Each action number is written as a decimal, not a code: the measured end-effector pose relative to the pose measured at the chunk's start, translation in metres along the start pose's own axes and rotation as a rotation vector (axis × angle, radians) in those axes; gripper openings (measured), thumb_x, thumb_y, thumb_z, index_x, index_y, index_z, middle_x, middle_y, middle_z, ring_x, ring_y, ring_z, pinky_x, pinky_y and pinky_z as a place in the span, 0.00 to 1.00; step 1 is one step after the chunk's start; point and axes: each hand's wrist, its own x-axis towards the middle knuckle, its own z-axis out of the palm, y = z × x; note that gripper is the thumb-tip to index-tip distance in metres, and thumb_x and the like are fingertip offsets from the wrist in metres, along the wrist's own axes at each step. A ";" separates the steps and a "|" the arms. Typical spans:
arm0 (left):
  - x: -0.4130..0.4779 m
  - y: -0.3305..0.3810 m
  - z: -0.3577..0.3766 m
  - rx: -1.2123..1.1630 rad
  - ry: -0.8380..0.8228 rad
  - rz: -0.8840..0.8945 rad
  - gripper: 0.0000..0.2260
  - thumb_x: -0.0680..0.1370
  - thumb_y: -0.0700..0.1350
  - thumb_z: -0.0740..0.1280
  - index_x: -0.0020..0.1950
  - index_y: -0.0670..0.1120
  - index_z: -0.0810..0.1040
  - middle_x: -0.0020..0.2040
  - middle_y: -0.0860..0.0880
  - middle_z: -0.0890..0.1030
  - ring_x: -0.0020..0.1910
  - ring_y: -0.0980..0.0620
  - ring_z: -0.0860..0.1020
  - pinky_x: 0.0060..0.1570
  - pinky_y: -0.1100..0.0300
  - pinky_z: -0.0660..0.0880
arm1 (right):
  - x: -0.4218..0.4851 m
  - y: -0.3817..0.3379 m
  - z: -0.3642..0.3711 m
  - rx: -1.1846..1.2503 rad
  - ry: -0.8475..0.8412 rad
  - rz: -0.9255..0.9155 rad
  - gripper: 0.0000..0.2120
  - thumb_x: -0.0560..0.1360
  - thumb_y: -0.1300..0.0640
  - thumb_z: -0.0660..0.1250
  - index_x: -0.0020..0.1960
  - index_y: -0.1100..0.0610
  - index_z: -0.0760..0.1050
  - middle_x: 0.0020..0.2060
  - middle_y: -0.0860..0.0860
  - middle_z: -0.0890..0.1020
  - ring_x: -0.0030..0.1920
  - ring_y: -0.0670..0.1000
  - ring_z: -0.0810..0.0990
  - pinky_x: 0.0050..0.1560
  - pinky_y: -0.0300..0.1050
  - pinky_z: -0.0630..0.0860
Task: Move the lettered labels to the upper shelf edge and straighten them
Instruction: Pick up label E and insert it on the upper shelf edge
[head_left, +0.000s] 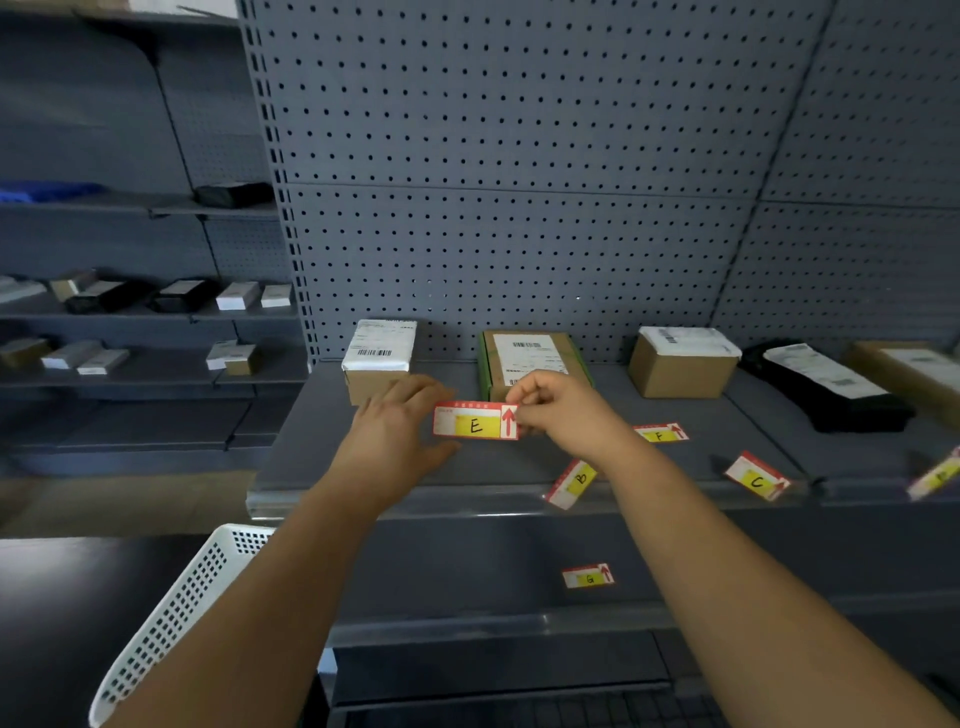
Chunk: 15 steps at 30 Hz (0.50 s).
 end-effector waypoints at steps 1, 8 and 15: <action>0.000 0.006 0.000 0.002 0.016 0.014 0.22 0.68 0.50 0.74 0.61 0.50 0.76 0.60 0.51 0.76 0.60 0.48 0.73 0.59 0.50 0.69 | -0.006 0.000 -0.005 0.011 0.001 -0.006 0.06 0.74 0.64 0.69 0.45 0.54 0.78 0.41 0.52 0.81 0.42 0.49 0.82 0.48 0.42 0.79; -0.013 0.084 -0.002 0.040 0.064 0.092 0.20 0.70 0.52 0.72 0.60 0.48 0.77 0.57 0.50 0.78 0.58 0.47 0.73 0.59 0.48 0.70 | -0.075 0.016 -0.055 -0.012 0.046 -0.136 0.12 0.72 0.58 0.73 0.53 0.47 0.78 0.47 0.48 0.80 0.45 0.45 0.78 0.46 0.39 0.77; -0.036 0.209 0.022 0.029 0.072 0.112 0.20 0.69 0.50 0.74 0.60 0.50 0.77 0.58 0.50 0.78 0.59 0.47 0.73 0.59 0.47 0.69 | -0.169 0.064 -0.138 -0.332 0.145 -0.296 0.23 0.72 0.57 0.72 0.65 0.44 0.73 0.51 0.41 0.76 0.48 0.40 0.74 0.50 0.37 0.72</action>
